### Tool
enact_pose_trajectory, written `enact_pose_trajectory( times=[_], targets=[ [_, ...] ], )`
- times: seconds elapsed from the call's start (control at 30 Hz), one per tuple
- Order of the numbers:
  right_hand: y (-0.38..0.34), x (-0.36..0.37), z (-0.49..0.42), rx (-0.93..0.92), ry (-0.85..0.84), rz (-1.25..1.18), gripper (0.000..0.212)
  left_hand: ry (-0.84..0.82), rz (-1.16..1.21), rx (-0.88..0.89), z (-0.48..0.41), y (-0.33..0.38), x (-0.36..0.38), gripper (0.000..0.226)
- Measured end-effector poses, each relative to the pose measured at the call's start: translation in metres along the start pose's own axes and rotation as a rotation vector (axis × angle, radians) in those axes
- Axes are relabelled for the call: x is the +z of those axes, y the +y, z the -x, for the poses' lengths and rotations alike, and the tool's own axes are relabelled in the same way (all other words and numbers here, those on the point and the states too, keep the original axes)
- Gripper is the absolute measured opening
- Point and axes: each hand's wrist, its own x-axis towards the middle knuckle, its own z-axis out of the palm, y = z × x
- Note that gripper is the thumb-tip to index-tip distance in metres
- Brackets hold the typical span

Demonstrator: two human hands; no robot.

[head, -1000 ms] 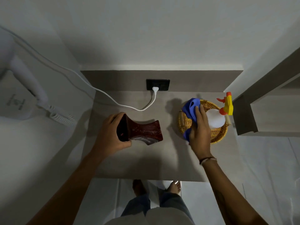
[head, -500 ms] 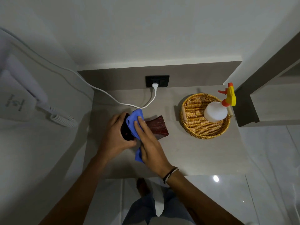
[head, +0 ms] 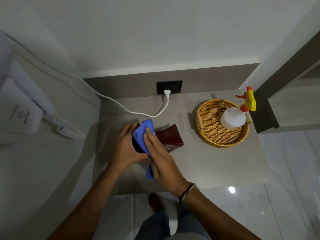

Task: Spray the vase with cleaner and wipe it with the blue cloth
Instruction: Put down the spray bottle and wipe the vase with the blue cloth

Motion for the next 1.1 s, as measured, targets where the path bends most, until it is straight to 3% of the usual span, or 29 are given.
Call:
enact_pose_trajectory(
  times=[0.1,0.23,0.3,0.4,0.47,0.53,0.63,0.73,0.83,0.9,1.0,1.1],
  targets=[
    [0.022,-0.009,0.003,0.048,-0.067,0.034,0.089,0.007,-0.033,-0.025,0.004,-0.006,-0.002,0.104],
    [0.078,-0.045,0.007,0.296,-0.133,0.28,0.093,0.027,-0.079,-0.042,0.009,-0.005,-0.003,0.115],
    [0.077,-0.047,0.004,0.345,-0.158,0.2,0.094,0.014,-0.067,-0.049,0.005,0.004,-0.002,0.116],
    [0.035,-0.023,-0.004,0.184,-0.082,-0.031,0.083,0.004,-0.061,-0.049,0.0,0.013,0.0,0.114],
    [0.011,-0.005,-0.006,0.004,-0.037,-0.057,0.089,0.013,-0.023,-0.031,0.001,0.014,-0.003,0.104],
    [0.005,0.0,-0.008,-0.052,-0.047,-0.06,0.097,0.037,0.009,0.02,0.002,0.012,-0.005,0.091],
    [0.029,-0.007,-0.003,-0.055,-0.074,0.085,0.104,0.033,-0.093,0.023,0.004,0.011,-0.004,0.095],
    [0.072,-0.024,-0.001,0.126,-0.166,0.339,0.085,0.026,-0.166,-0.047,0.006,0.012,-0.003,0.112],
    [0.102,-0.048,0.0,0.247,-0.265,0.493,0.087,0.02,-0.13,-0.045,0.007,0.018,-0.002,0.114],
    [0.106,-0.055,0.002,0.303,-0.214,0.343,0.091,0.022,-0.109,-0.06,0.006,0.021,0.0,0.112],
    [0.1,-0.058,0.004,0.439,0.042,-0.112,0.078,0.057,-0.048,-0.113,0.003,0.019,-0.002,0.1],
    [0.095,-0.056,0.005,0.575,0.17,-0.481,0.067,0.104,0.094,-0.285,-0.001,0.011,-0.004,0.062]
  ],
)
